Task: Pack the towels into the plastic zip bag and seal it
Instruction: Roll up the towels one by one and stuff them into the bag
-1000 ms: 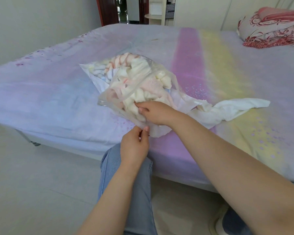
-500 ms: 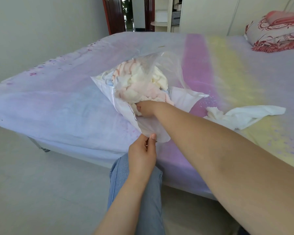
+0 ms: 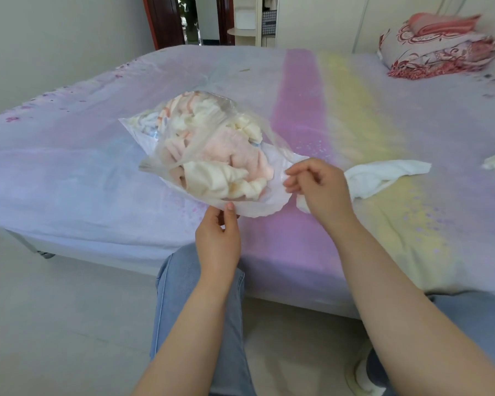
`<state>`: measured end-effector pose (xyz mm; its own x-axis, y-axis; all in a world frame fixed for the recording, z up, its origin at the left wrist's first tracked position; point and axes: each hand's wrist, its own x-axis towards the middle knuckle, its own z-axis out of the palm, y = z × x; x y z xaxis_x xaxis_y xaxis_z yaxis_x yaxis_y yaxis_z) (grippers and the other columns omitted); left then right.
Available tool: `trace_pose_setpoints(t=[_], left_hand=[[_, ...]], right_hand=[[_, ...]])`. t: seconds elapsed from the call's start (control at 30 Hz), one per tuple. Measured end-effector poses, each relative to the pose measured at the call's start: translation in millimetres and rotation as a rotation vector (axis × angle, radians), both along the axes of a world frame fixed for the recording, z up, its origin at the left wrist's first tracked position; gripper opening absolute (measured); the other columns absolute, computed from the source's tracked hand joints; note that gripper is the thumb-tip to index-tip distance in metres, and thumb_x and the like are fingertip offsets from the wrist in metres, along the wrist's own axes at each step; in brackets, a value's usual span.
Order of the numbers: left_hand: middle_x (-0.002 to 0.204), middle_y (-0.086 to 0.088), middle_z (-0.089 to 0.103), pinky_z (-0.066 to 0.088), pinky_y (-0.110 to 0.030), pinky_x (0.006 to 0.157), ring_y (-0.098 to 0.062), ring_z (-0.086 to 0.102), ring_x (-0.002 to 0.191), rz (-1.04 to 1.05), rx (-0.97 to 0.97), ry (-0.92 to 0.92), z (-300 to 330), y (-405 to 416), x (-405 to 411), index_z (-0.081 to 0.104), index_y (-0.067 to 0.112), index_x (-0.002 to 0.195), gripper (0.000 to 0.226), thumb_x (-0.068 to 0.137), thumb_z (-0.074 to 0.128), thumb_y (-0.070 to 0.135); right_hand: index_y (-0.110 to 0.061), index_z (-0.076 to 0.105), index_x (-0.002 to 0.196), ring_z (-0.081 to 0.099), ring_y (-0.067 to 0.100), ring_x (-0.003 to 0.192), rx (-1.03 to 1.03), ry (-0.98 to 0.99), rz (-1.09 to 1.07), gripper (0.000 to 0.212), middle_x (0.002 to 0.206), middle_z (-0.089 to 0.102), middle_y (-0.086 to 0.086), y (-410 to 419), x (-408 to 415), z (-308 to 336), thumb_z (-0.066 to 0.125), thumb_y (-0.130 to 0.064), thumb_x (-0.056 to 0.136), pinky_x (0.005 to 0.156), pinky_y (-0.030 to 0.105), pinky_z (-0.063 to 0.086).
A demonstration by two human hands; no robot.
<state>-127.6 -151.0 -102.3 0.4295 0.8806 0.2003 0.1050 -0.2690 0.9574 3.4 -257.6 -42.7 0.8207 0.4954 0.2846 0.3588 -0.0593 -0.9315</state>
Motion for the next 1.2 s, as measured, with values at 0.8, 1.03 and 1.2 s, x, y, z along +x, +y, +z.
trace_pose_setpoints(t=[0.8, 1.03, 1.2], left_hand=[[0.082, 0.01, 0.067, 0.056, -0.051, 0.082, -0.022, 0.066, 0.089, -0.027, -0.009, -0.029, -7.9, -7.6, 2.6, 0.056, 0.046, 0.078, 0.026, 0.099, 0.047, 0.035], [0.087, 0.005, 0.069, 0.055, -0.049, 0.083, -0.019, 0.067, 0.088, -0.029, -0.008, -0.008, -6.9, -5.2, 2.1, 0.054, 0.044, 0.079, 0.023, 0.099, 0.046, 0.038], [0.085, 0.005, 0.068, 0.055, -0.049, 0.08, -0.023, 0.067, 0.083, 0.002, 0.029, 0.024, -15.2, -5.6, 1.3, 0.053, 0.044, 0.077, 0.02, 0.093, 0.041, 0.048]], right_hand=[[-0.039, 0.029, 0.14, 0.035, 0.033, 0.135, -0.948, -0.145, 0.005, 0.095, 0.147, 0.035, 0.005, -24.5, 83.7, -69.0, 0.062, -0.079, 0.06, 0.102, 0.05, 0.038], [-0.018, 0.045, 0.119, 0.06, 0.022, 0.091, -0.032, -0.145, -0.281, 0.063, 0.104, 0.056, -0.01, -41.2, 7.3, -46.0, 0.063, -0.048, 0.067, 0.074, 0.034, 0.048], [-0.026, 0.038, 0.122, 0.054, 0.021, 0.102, 0.008, -0.483, -0.046, 0.064, 0.113, 0.054, 0.001, 13.2, -34.5, 0.6, 0.065, -0.057, 0.072, 0.075, 0.034, 0.046]])
